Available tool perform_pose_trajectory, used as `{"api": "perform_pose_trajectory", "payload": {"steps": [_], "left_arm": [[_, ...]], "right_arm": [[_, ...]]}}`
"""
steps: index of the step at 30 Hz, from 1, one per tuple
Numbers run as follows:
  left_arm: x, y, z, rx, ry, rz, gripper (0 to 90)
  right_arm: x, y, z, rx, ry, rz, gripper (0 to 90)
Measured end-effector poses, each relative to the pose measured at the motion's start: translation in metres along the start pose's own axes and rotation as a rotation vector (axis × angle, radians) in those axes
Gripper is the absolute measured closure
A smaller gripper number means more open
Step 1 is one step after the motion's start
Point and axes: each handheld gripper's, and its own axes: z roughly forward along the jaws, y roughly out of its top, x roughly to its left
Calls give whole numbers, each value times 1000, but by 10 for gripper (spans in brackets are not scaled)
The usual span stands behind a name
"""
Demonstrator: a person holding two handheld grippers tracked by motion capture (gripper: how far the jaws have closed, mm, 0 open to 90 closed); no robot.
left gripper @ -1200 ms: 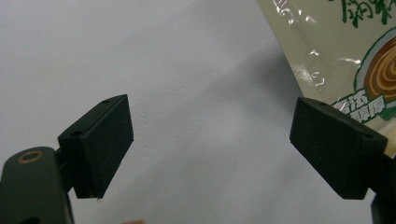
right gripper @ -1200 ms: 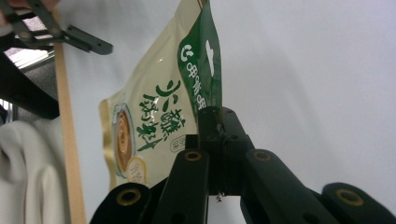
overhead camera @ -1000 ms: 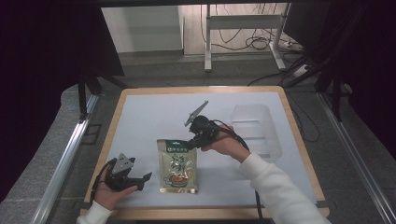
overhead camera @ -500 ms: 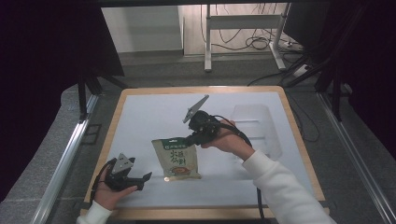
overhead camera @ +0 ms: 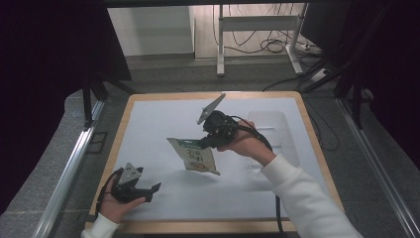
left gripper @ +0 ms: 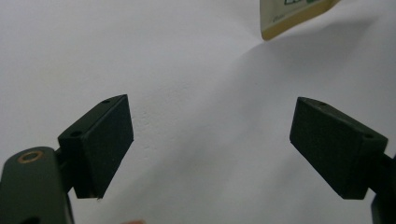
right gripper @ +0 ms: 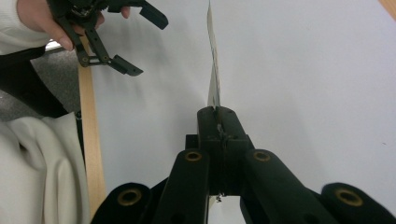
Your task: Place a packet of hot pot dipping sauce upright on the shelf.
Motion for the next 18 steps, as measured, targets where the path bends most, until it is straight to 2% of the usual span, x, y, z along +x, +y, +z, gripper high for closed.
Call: {"api": "perform_pose_trajectory", "payload": {"steps": [18], "left_arm": [[0, 0, 1, 5, 1, 1, 134]], "right_arm": [[-16, -8, -25, -6, -70, 42, 895]]}}
